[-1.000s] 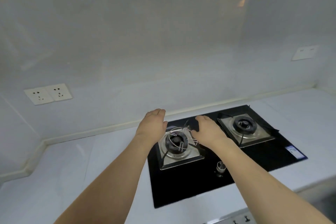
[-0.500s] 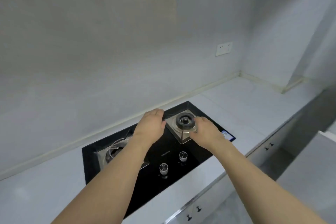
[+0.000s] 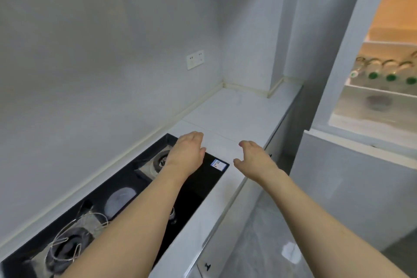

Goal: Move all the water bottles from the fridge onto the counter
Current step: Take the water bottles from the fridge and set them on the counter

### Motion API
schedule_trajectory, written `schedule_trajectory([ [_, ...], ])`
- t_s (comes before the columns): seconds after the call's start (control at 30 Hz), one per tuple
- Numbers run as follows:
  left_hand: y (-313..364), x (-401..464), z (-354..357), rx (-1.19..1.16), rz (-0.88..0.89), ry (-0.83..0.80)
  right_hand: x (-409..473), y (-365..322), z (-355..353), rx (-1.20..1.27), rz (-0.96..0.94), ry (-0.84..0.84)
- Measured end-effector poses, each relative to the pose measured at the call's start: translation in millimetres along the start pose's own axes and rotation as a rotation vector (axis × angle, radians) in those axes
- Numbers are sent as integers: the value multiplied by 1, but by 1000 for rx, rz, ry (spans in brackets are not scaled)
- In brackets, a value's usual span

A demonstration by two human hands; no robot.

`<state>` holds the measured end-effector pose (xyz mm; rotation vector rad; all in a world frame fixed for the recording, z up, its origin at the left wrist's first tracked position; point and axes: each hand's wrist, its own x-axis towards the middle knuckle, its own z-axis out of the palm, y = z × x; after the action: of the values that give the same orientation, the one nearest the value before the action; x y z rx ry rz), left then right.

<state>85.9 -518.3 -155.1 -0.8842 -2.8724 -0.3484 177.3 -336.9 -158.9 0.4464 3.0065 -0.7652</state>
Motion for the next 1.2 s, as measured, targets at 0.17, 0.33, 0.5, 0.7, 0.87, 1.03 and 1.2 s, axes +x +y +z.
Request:
schedule_trajectory([
  [0.17, 31, 48, 27, -39, 110, -54, 13, 47, -16, -6, 139, 44],
  [0.33, 44, 94, 54, -57, 186, -90, 35, 74, -25, 7, 234, 65],
  [0.5, 48, 149, 71, -92, 270, -109, 68, 93, -41, -14, 325, 107],
  [0.7, 67, 201, 83, -107, 347, -107, 82, 116, -61, -37, 404, 180],
  [0.87, 113, 226, 99, -140, 441, -137, 81, 156, -78, -45, 500, 236],
  [1.03, 167, 247, 117, -141, 489, -155, 78, 201, -99, -26, 541, 259],
  [1.2, 232, 269, 131, -144, 537, -181, 76, 261, -129, -11, 568, 271],
])
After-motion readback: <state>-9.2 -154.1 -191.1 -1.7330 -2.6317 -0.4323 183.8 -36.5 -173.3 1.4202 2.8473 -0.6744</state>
